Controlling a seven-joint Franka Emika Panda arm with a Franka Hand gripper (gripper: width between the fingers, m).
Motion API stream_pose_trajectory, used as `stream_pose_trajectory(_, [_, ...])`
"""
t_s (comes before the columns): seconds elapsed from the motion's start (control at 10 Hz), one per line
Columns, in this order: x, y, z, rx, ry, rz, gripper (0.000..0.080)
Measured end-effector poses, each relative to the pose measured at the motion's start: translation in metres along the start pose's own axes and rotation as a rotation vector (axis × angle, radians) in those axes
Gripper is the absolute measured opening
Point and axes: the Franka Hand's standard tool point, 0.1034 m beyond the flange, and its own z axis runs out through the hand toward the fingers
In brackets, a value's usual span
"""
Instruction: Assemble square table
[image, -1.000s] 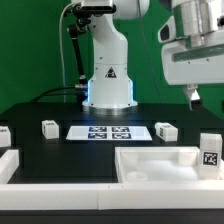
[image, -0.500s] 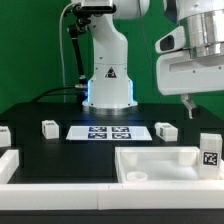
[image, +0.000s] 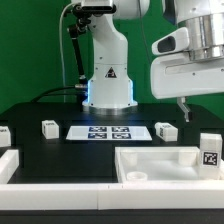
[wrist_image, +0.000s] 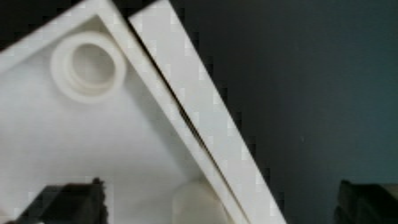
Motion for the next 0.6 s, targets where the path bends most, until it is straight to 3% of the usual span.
stream_pose_trajectory(0.2, [-0.026, 0.012, 0.000, -0.036, -0.035, -0.214, 0.0649])
stream_pose_trajectory(0.6, [-0.030, 0.019, 0.001, -0.049, -0.059, -0.301, 0.0649])
